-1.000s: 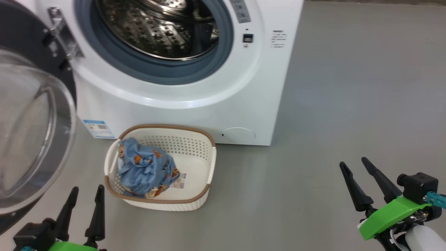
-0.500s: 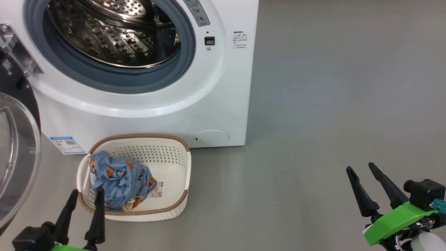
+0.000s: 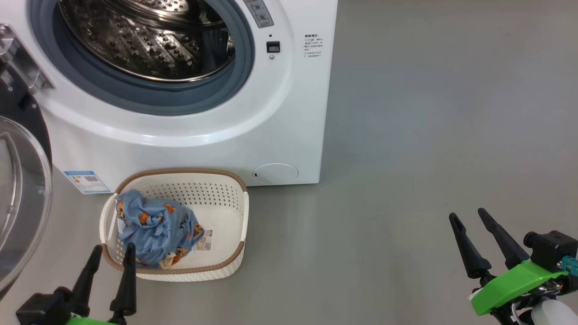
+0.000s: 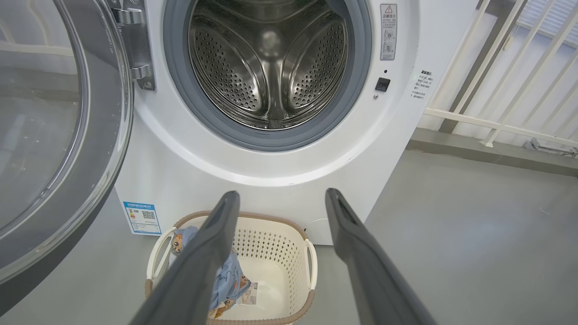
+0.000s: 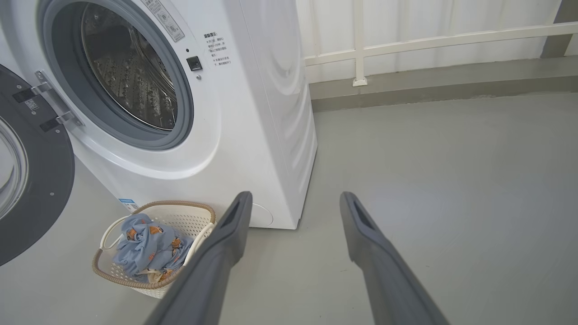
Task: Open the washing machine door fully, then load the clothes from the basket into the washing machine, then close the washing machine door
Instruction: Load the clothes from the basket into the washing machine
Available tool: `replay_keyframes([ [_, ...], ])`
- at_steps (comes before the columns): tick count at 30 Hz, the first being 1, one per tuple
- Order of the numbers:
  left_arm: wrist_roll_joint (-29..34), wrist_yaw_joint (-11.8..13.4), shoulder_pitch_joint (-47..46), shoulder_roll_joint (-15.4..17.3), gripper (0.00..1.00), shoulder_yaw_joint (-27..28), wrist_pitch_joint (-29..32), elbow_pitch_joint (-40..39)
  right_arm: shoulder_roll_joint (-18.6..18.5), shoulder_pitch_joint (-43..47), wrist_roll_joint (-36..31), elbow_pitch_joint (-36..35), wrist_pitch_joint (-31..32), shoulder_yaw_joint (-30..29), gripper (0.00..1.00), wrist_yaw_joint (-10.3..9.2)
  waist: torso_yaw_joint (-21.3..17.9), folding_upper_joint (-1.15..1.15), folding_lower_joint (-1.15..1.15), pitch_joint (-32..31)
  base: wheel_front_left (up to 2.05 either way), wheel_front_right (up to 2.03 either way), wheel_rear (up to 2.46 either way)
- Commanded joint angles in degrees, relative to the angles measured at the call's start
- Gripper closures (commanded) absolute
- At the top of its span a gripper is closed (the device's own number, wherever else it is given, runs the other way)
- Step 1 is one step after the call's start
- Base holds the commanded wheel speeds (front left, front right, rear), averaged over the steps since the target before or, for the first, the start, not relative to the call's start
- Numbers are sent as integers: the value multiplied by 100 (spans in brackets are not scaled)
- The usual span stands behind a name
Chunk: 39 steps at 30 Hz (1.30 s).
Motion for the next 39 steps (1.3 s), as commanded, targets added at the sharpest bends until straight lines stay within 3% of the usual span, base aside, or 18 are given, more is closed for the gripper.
replay_keyframes([
  [1, -35, -17, -132, 164, 0, 186, -36, -104, -99, -19, -58, -139, -70, 116, 0, 9, 12, 0, 0, -7, 0, 0, 0],
  [28, -149, -18, -312, 215, 0, 74, -36, -89, -74, -75, -58, -148, -70, 245, 0, 9, 75, 0, 0, 42, 68, -106, 38],
  [39, -67, -18, -415, 160, 0, 107, -36, -50, -26, -153, -72, -151, -70, 251, 0, 9, 116, 0, 0, 178, 23, -23, 0],
])
